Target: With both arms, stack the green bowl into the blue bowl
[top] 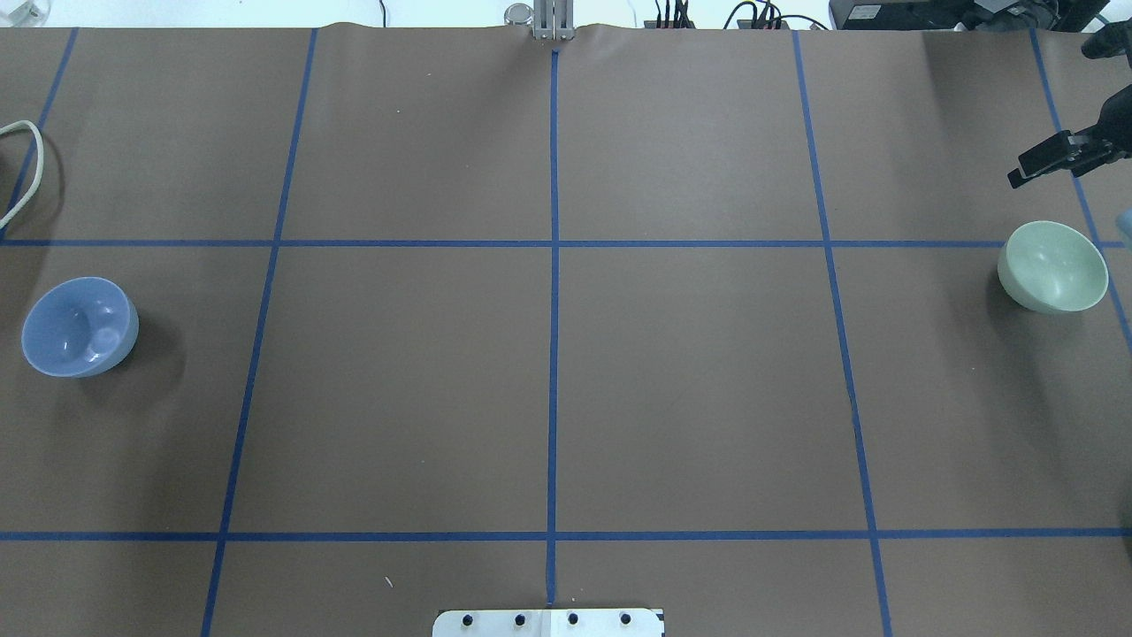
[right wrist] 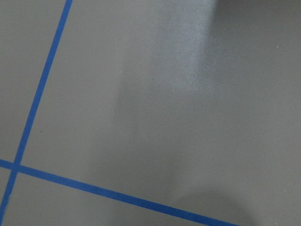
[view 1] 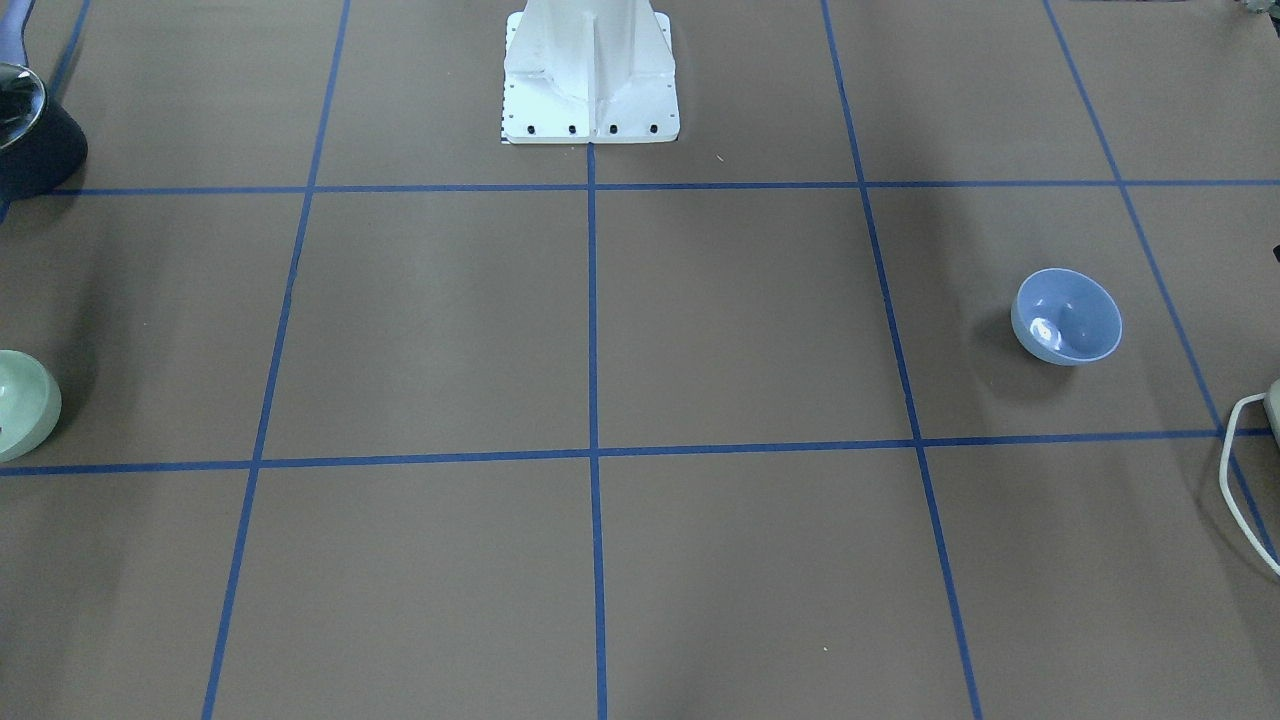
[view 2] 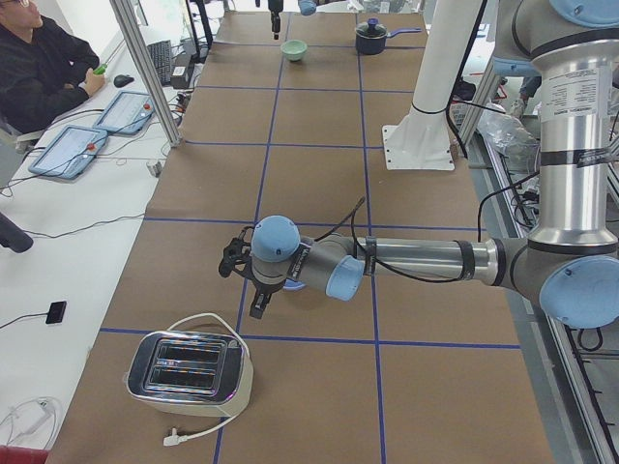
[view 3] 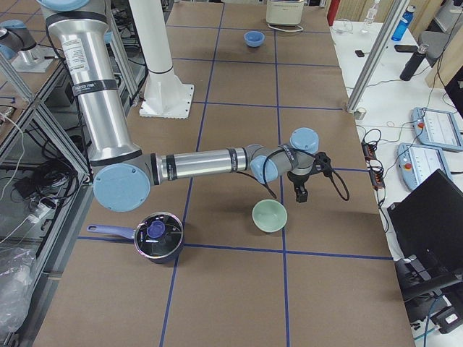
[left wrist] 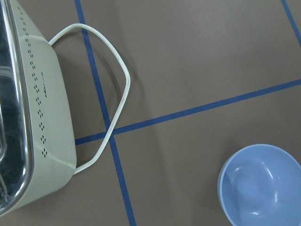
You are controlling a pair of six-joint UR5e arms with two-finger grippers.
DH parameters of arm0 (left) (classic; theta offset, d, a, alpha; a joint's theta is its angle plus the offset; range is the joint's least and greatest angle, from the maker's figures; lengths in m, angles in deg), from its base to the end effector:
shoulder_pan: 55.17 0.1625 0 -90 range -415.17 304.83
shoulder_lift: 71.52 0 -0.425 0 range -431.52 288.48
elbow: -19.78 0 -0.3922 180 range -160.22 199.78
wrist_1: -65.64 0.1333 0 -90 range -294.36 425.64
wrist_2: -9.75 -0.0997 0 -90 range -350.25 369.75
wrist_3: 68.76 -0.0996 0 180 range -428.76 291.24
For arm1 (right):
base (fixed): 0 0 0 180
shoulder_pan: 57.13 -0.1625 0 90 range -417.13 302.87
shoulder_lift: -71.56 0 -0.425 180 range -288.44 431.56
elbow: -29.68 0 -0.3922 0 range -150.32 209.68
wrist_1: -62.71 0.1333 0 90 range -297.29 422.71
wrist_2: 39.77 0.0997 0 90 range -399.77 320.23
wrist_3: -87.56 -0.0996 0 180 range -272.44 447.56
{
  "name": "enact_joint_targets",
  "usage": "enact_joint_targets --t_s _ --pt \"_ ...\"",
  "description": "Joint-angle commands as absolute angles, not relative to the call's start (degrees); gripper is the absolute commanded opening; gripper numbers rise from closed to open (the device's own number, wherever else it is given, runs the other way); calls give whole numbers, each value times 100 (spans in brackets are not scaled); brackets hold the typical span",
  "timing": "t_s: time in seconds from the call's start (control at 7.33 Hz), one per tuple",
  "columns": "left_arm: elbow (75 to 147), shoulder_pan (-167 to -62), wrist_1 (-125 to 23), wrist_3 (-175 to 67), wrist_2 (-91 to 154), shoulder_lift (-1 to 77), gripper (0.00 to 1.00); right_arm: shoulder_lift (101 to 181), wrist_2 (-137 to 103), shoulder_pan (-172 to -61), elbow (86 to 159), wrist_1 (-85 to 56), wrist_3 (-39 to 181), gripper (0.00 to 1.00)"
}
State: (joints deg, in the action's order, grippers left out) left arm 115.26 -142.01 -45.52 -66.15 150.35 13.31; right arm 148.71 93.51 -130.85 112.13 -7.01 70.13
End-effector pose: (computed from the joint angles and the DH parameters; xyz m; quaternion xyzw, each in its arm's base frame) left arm -0.0304 -0.4722 0.6060 0.1471 0.4278 0.0839 0.8879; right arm -0.1075 -0.6002 0.5630 0.0927 -0.4038 -0.0725 0.9072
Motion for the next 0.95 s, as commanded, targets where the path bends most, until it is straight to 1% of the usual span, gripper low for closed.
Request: enact_joint_targets --t_s 0.0,0.27,0.55,0.82 --pt "11523 -14157 -4545 -6333 15028 1381 99 14969 9321 -13087 11081 -690 7024 100" --pt "11523 -13633 -4624 -5736 14985 1426 98 15197 9382 -13087 11089 -690 7033 100" --pt "11488 -13331 -4703 -5505 14976 1513 98 15600 9540 -13104 11169 -655 7077 100" --pt "11401 -12849 -4738 -5417 14566 1575 97 15620 9532 -13113 11116 -655 7060 100"
